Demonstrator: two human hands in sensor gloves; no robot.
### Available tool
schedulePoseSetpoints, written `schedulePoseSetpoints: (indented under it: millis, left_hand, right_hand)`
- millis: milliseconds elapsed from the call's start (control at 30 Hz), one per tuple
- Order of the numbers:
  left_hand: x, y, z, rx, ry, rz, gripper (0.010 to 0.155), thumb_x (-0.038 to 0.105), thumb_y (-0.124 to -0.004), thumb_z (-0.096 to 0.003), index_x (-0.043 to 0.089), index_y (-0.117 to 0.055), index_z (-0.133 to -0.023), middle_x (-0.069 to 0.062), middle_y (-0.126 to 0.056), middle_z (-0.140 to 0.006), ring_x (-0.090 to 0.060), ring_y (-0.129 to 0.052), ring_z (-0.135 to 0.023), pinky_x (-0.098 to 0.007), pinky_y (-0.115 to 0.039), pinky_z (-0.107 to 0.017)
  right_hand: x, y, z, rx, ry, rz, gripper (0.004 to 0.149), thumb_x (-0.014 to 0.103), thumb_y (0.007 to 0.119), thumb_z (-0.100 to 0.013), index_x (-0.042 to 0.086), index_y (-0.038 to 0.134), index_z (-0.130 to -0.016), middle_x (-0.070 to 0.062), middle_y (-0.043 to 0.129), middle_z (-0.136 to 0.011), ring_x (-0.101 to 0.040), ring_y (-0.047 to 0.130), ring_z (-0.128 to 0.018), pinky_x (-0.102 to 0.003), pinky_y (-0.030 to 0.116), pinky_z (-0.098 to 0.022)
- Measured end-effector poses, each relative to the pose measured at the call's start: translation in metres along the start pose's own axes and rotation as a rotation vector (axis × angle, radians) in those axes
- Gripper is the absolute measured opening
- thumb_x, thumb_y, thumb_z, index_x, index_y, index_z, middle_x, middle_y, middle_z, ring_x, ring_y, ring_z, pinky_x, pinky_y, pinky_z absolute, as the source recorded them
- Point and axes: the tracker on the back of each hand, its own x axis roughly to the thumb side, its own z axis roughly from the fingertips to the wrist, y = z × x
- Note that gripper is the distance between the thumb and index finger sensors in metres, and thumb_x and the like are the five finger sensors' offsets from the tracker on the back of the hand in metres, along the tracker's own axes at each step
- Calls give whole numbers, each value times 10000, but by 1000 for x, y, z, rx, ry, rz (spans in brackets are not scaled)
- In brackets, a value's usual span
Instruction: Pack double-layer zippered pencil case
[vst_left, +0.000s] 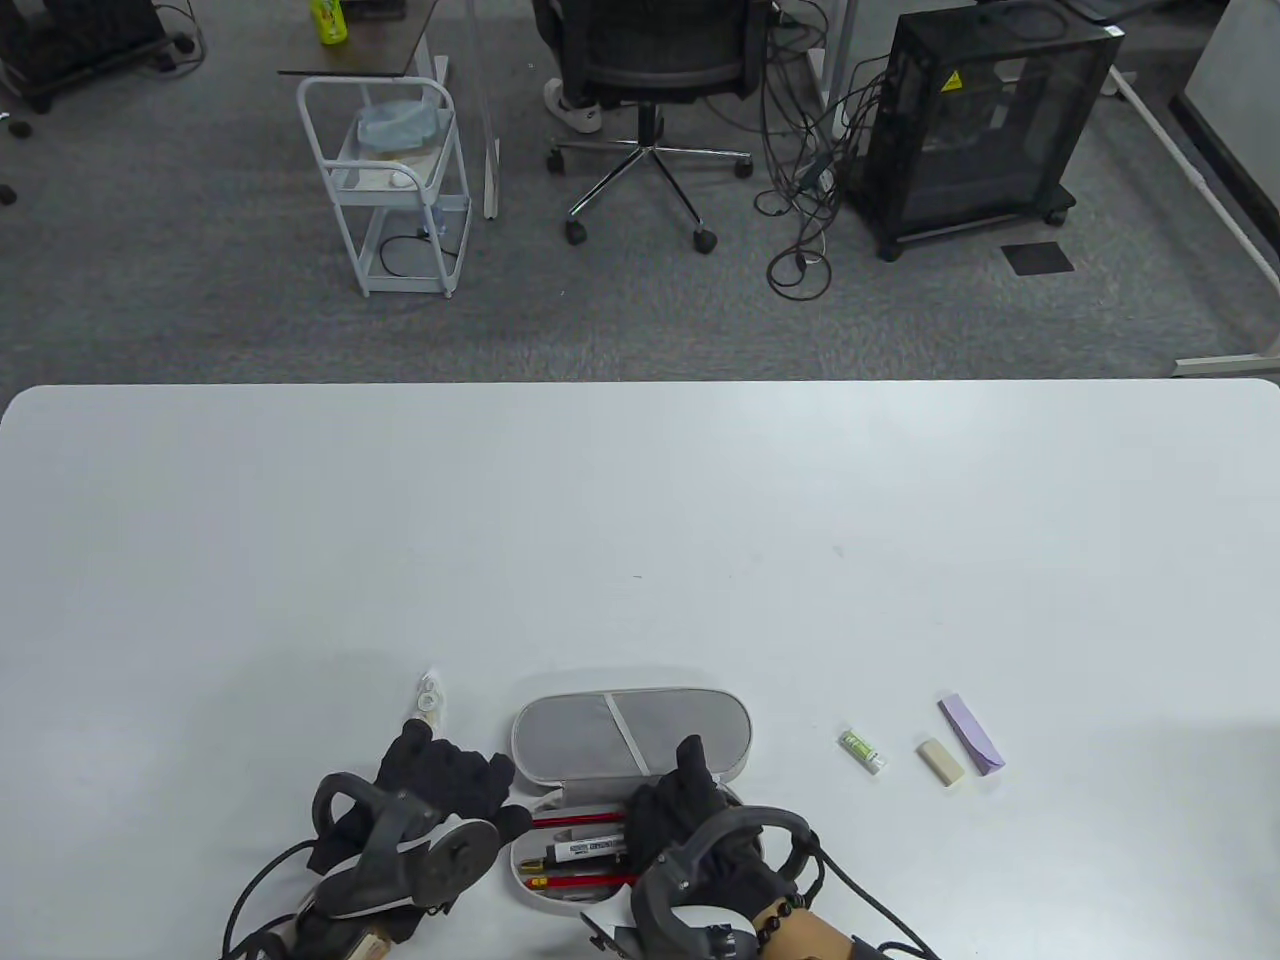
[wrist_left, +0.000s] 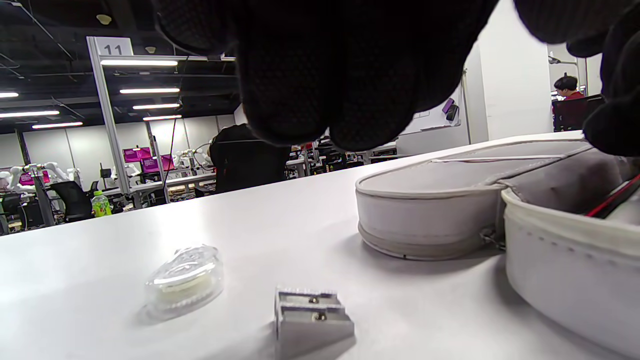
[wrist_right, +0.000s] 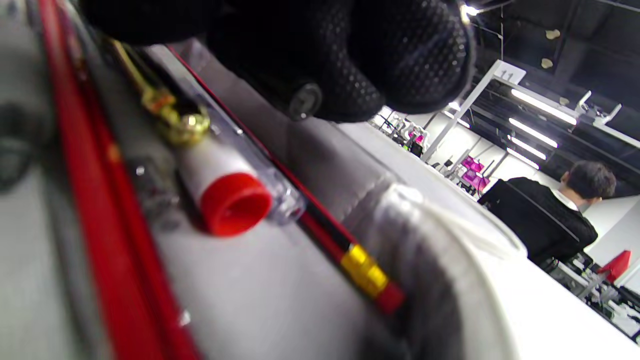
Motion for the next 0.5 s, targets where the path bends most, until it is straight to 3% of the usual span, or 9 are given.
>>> schedulePoseSetpoints:
  millis: [300,500]
  left_hand:
    - [0,-2,-1,-7,2,-6,563,630,-639,-437,271,-828,-826,38,-996,-738,-278,-985,-708,-545,-668,-674]
    - [1,-2,-1,-19,0,-2,564,631,-639,-436,272,-827,-828,38,-995,-742,-279,-985,-709,-546,-668,-675]
  right_hand:
    - [-11,7,0,39,52,-104,677,573,651,-366,206,747,-926,-31,936,-743,-274,892,-656,-541,509,-688]
    - [-53,2,8,-19,216,-180,678,583,674,-371,212,738,-936,-32,921,-795,-281,882,-695,-545,497,-696]
